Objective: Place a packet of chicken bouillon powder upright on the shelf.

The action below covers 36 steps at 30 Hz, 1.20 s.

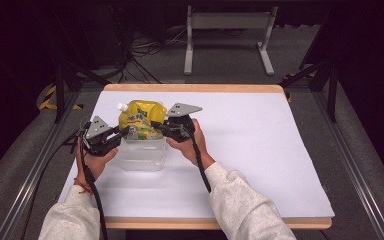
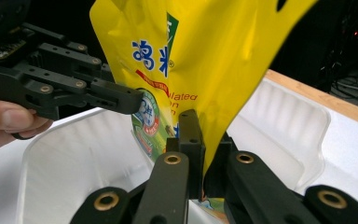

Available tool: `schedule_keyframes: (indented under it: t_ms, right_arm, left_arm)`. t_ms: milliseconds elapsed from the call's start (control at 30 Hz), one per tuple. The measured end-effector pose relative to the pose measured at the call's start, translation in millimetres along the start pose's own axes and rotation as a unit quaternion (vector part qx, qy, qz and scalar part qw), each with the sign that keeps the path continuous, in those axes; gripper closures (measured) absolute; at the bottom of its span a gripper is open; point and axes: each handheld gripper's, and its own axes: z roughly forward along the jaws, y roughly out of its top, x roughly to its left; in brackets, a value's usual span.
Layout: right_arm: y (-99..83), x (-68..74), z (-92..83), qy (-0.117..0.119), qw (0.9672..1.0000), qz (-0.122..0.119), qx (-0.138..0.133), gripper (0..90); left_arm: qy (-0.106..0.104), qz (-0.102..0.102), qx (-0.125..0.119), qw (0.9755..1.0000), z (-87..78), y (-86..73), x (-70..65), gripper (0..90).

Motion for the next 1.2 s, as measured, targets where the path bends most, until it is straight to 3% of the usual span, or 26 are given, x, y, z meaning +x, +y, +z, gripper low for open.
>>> schedule_keyframes:
  t_ms: [100,167,233,333,1200]
  right_arm:
    - [-1.1,-2.2,1.2,-0.002,1.0000,0.001,0.006,89.6]
    - [-1.3,-2.5,3.4,-0.005,0.9999,-0.001,0.011,89.6]
    - [-1.9,-2.7,4.6,-0.005,0.9999,-0.001,0.012,89.6]
    - [-4.2,-4.0,7.4,-0.007,0.9998,0.004,0.016,89.6]
    - [-5.9,3.2,17.3,-0.003,0.9992,-0.012,0.037,89.5]
  left_arm:
    - [-0.006,-0.011,-0.022,0.9997,-3.4,0.4,1.7,69.4]
    - [-0.004,-0.012,-0.031,0.9994,-5.2,1.6,1.5,70.6]
    - [0.002,-0.006,-0.024,0.9997,-4.0,1.8,0.1,74.8]
    - [-0.002,-0.013,-0.023,0.9997,-2.8,0.0,3.0,82.7]
    - [-0.011,-0.013,0.010,0.9998,1.2,-6.7,7.8,86.6]
